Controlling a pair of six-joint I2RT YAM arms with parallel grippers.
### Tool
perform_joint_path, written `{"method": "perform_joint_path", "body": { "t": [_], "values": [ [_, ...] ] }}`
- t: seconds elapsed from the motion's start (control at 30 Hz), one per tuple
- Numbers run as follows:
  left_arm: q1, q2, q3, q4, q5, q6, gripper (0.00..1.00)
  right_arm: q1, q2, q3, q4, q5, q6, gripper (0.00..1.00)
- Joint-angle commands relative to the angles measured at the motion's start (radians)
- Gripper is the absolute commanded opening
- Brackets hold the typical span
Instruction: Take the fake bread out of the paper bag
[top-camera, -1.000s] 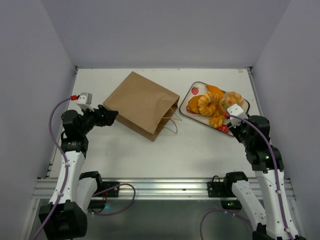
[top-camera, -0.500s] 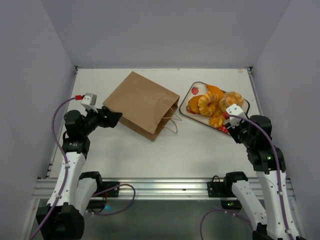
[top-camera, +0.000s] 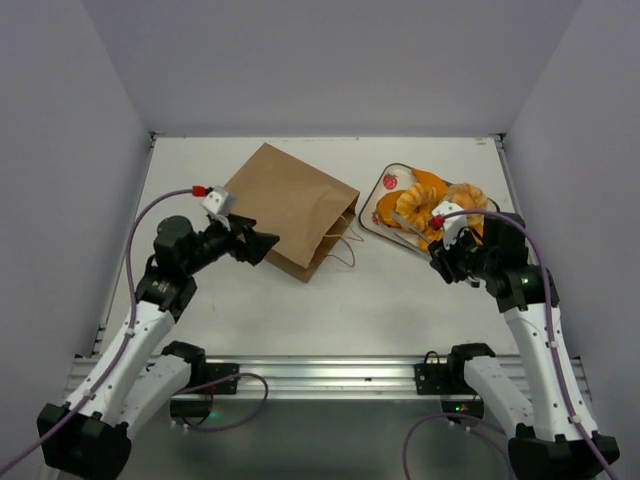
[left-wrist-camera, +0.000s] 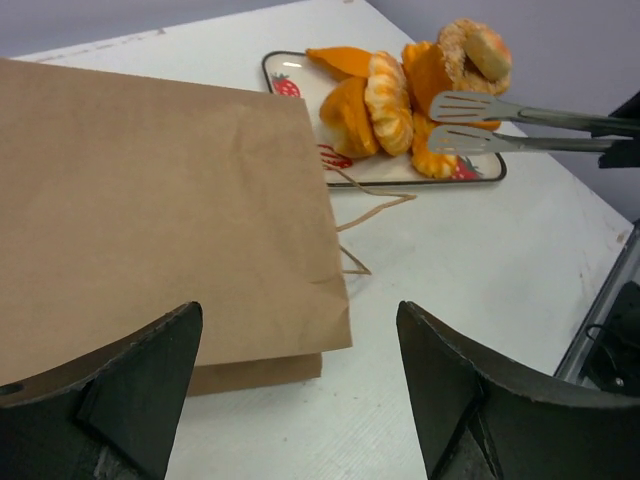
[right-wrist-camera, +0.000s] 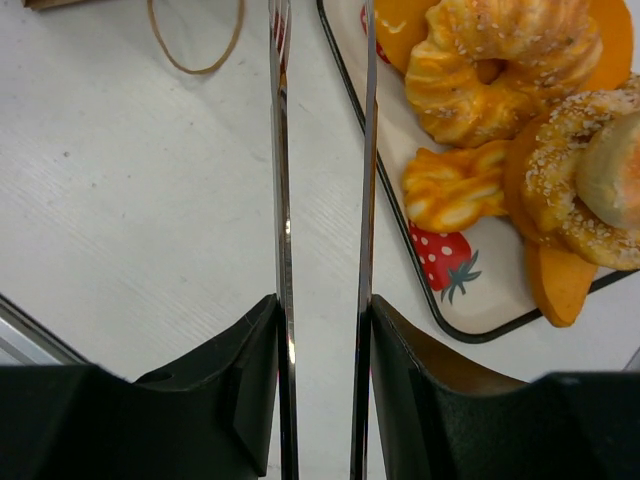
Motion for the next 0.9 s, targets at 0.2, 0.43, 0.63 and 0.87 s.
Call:
{"method": "perform_joint_path", "body": {
  "t": [0.2, 0.43, 0.63, 0.87],
  "values": [
    [-0.569, 0.281, 0.259, -0.21, -0.655, 0.209, 0.8, -0.004, -0.003, 0.016, 0.048, -0.007, 0.02, 0.42],
    [-0.746, 0.416, 0.273, -0.225, -1.017, 0.235, 0.75, -0.004, -0.029, -0.003, 0.046, -0.001, 0.028, 0.42],
    [-0.772, 0.549, 0.302, -0.186, -1.099, 0.203, 0.63, -0.004, -0.052, -0.004, 0.046, -0.004, 0.038, 0.42],
    [-0.829, 0.692, 0.33, -0.078, -1.286, 0.177, 0.59, -0.004, -0.075, -0.024, 0.046, 0.001, 0.042, 0.42]
  ]
}}
